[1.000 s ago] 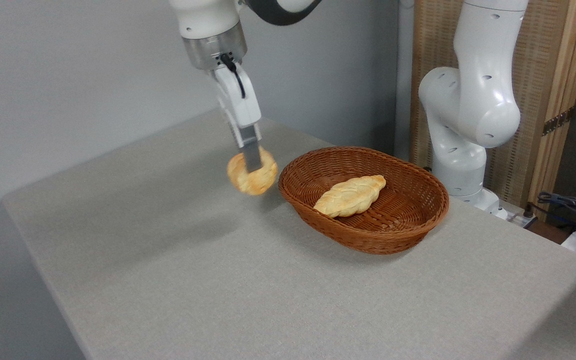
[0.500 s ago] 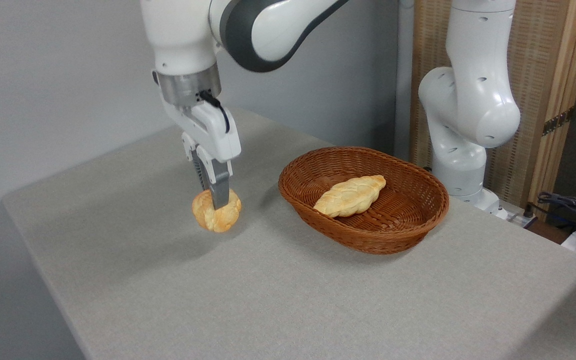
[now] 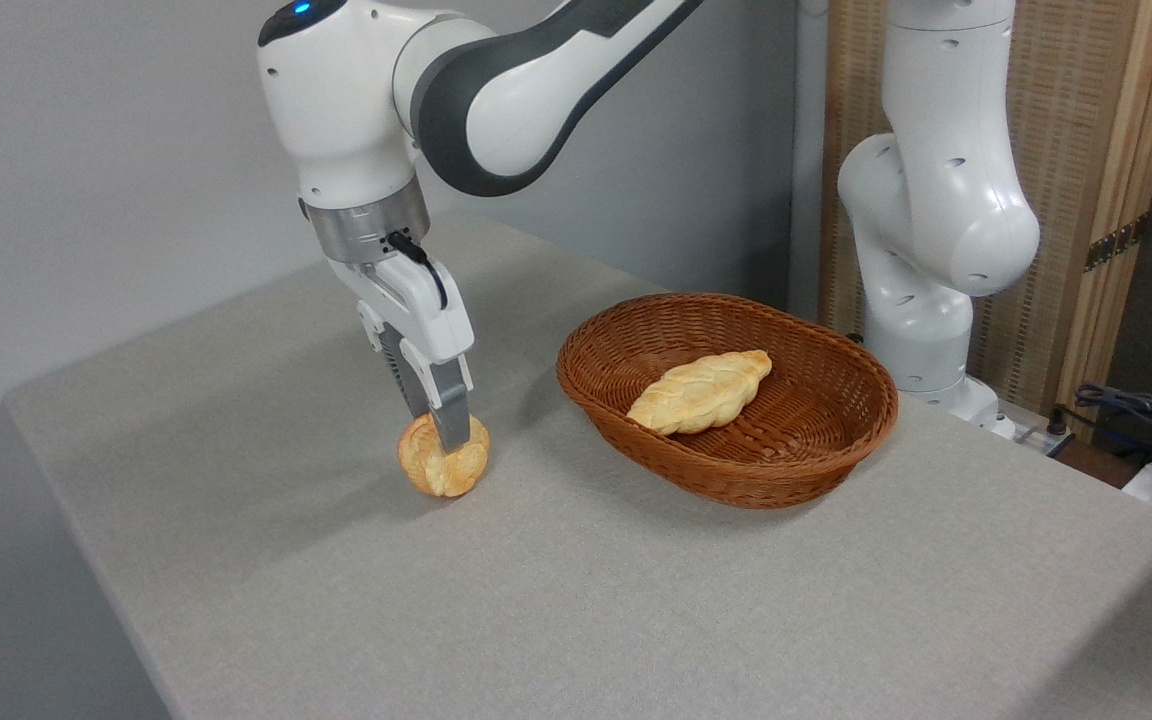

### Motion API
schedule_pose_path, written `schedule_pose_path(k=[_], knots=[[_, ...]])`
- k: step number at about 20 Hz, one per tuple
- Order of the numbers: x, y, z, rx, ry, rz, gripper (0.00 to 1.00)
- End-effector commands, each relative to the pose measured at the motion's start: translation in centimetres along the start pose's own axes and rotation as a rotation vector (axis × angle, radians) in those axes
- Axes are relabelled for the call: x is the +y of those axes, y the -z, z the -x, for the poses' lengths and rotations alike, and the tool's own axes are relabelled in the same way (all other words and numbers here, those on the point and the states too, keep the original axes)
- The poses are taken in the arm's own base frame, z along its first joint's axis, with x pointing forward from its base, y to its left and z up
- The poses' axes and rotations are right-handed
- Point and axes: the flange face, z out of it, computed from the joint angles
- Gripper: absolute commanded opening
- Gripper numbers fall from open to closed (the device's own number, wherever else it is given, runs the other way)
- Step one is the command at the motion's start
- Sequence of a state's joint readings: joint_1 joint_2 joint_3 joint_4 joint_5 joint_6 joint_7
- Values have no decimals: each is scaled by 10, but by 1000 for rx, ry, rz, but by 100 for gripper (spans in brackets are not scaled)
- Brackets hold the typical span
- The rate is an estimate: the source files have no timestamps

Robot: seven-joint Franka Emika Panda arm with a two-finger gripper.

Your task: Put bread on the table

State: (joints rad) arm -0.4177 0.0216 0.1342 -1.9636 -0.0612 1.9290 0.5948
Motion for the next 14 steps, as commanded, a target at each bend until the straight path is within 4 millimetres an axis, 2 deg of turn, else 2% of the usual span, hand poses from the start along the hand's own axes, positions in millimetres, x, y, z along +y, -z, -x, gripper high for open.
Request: schedule_pose_path(k=[1, 5, 10, 14], knots=[[1, 3, -7, 16, 11, -2, 100], [1, 8, -6, 21, 11, -8, 100], [-10, 39, -2, 61, 28, -33, 100], [-22, 59, 11, 94, 69, -52, 100]])
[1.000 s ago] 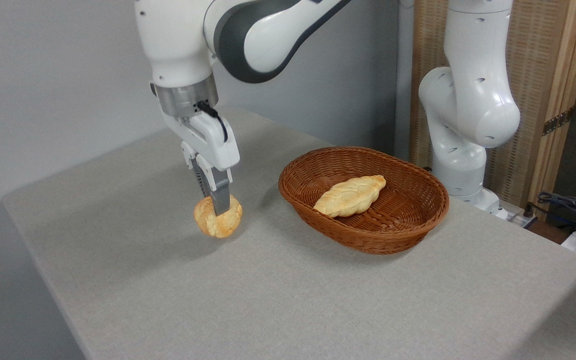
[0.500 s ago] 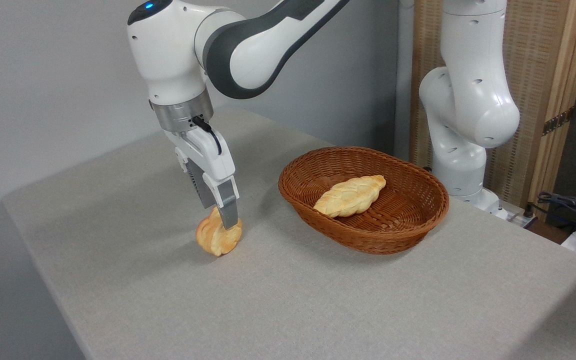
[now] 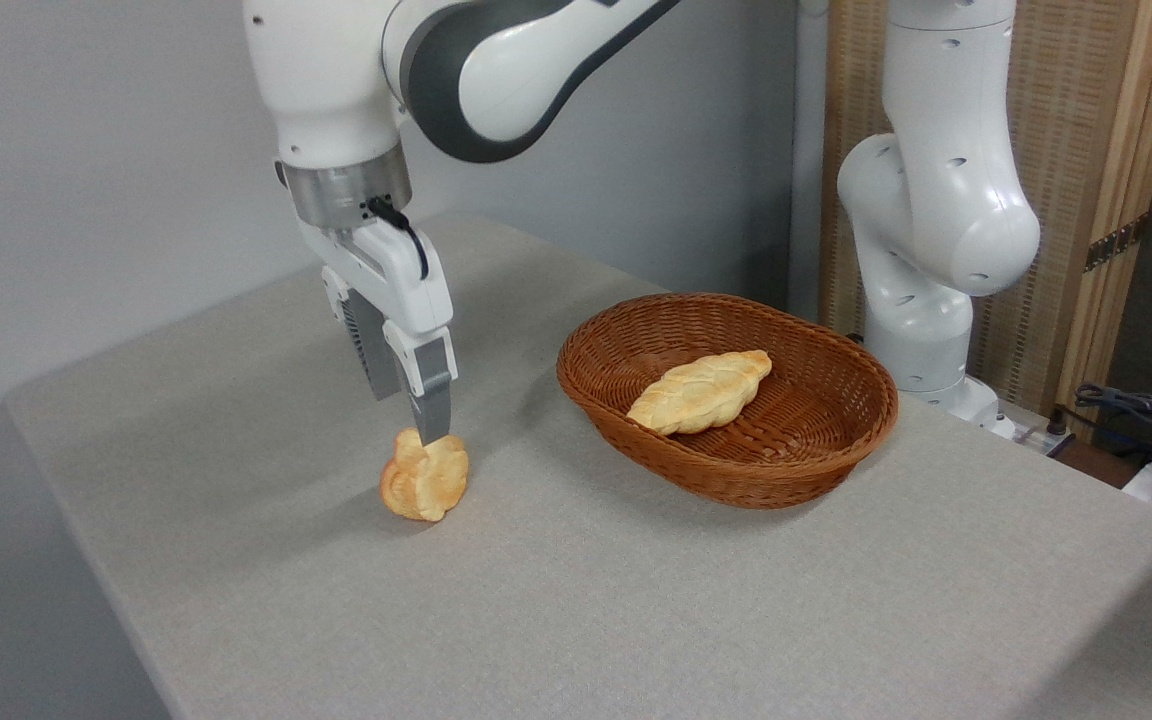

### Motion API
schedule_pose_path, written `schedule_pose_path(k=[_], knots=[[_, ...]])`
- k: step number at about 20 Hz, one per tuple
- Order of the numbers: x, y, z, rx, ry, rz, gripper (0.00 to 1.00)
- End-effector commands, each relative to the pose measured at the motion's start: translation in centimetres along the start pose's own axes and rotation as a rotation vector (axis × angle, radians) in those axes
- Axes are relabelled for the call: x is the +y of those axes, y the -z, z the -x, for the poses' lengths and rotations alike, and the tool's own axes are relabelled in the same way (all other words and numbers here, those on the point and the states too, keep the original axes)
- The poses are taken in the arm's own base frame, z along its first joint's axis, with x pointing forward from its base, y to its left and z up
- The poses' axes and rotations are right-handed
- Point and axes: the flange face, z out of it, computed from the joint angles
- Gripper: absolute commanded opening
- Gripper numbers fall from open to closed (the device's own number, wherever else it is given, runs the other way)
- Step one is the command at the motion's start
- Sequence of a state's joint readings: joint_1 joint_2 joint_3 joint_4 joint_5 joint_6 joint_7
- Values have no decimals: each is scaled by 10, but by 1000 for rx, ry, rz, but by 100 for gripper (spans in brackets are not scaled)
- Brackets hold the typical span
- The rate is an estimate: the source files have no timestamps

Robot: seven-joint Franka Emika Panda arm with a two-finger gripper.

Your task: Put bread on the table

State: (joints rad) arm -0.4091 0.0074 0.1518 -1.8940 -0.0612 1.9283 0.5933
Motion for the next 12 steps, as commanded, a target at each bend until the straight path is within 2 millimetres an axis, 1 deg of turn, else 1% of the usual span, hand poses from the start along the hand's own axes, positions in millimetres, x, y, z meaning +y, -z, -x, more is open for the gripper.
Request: schedule_pose_path(k=[1, 2, 3, 6, 7, 9, 12], knots=[[-14, 27, 11, 39, 59, -20, 100], [-20, 36, 12, 54, 71, -29, 100], [-30, 49, 15, 73, 88, -43, 100], [-36, 64, 18, 85, 96, -52, 100], [-46, 67, 25, 89, 114, -57, 100], [-54, 68, 32, 81, 128, -53, 100], [-54, 66, 34, 68, 124, -45, 100]])
